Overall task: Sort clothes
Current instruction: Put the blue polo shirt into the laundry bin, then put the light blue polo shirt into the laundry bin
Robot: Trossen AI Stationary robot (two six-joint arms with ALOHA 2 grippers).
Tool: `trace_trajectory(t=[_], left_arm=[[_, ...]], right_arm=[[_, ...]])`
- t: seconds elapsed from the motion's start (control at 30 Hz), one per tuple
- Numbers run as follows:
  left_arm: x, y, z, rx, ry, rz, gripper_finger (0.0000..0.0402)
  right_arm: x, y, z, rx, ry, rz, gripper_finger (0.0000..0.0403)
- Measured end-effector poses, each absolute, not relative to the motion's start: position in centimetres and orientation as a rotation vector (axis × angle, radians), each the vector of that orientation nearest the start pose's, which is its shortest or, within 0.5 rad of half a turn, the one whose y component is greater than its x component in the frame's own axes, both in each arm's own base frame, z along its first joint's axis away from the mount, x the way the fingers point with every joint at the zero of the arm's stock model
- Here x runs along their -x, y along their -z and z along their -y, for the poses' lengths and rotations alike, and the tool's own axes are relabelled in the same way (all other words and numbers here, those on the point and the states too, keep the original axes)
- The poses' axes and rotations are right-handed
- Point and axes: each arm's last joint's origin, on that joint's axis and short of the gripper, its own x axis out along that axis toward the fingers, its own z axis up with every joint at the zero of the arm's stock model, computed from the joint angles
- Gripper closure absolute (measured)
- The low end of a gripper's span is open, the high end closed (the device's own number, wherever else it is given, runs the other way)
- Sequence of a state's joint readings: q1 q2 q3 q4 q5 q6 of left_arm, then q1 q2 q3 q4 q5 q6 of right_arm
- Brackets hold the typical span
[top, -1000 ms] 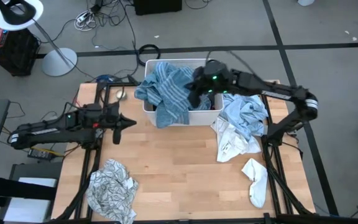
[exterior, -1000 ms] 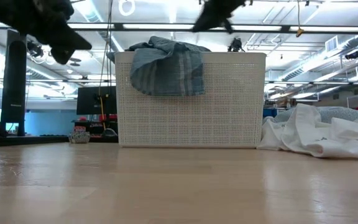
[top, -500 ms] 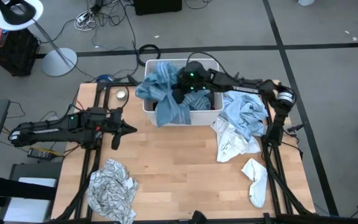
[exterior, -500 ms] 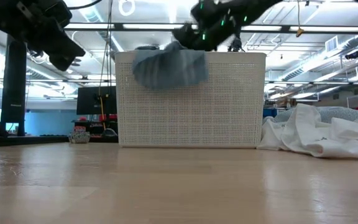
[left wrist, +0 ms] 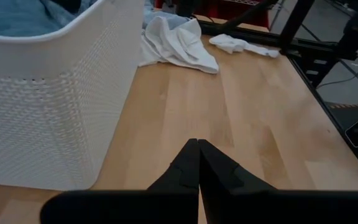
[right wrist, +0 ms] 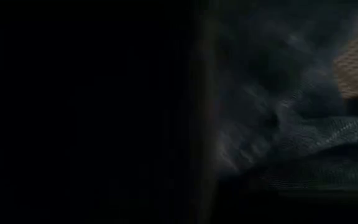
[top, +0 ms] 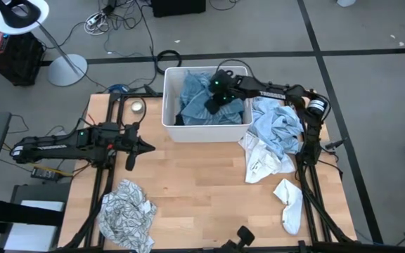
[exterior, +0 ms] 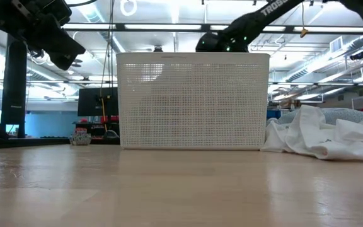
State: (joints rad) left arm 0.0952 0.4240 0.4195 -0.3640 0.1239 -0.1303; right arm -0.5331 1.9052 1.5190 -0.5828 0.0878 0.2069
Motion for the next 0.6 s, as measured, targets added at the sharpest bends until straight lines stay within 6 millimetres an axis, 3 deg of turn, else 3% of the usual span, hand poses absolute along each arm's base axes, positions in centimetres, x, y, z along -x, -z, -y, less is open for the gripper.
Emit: trace_trajectory(t=[0.23, 0.47, 0.6], left_arm=[[-11.3, -23.8, -0.7, 0.171, 0.004, -0.35, 0.0396], [-10.8, -24.0, -0.6, 0.142, 0.015, -0.33, 0.0396], [-11.0, -23.0, -0.3, 0.134, 0.054, -0.288, 0.0396]], right_arm=[[-33.5, -29.7, 18.8, -0.342, 0.64, -0.757, 0.0403], [-30.6, -36.3, 14.3, -0.266, 0.592, -0.596, 0.0403], [-28.3, -38.8, 11.5, -0.246, 0.541, -0.566, 0.0402]])
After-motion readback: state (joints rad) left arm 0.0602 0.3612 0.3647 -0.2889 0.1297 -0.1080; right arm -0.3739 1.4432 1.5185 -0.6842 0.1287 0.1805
